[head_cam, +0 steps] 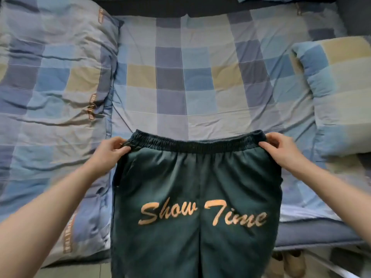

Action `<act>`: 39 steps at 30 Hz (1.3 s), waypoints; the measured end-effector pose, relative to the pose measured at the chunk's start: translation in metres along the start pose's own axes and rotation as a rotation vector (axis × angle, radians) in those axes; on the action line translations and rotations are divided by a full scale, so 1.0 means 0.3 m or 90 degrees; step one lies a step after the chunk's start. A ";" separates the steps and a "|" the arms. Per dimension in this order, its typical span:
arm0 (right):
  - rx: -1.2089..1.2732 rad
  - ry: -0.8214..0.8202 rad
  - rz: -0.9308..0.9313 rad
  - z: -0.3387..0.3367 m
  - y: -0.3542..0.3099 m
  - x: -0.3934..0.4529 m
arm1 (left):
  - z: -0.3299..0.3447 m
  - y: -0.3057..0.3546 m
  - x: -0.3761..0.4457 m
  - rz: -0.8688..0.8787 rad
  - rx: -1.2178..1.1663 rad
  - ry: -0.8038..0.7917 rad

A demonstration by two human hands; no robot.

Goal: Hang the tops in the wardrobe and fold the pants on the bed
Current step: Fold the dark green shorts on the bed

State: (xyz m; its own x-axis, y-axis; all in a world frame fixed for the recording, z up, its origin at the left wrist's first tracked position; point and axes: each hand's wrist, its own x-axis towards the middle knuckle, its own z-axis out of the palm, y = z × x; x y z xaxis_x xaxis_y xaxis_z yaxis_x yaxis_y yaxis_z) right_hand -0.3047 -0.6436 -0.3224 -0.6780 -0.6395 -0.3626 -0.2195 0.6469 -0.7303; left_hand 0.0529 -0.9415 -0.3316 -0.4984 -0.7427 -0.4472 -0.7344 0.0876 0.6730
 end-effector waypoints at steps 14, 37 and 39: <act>-0.077 0.150 -0.045 0.371 0.272 0.434 | 0.268 -0.291 0.471 0.101 0.157 0.151; -0.147 0.083 0.463 0.417 0.658 0.142 | 0.728 -0.429 0.111 0.355 0.602 -0.260; -0.091 0.041 0.502 0.398 0.713 0.084 | 0.772 -0.412 0.057 0.408 0.619 -0.294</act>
State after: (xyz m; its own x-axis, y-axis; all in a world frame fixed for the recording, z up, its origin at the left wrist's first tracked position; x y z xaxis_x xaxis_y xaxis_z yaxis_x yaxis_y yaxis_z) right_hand -0.2849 -0.5711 -0.5568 -0.7090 0.0499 -0.7035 0.2561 0.9476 -0.1908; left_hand 0.0284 -0.8112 -0.5590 -0.8614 -0.1008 -0.4978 -0.2385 0.9457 0.2211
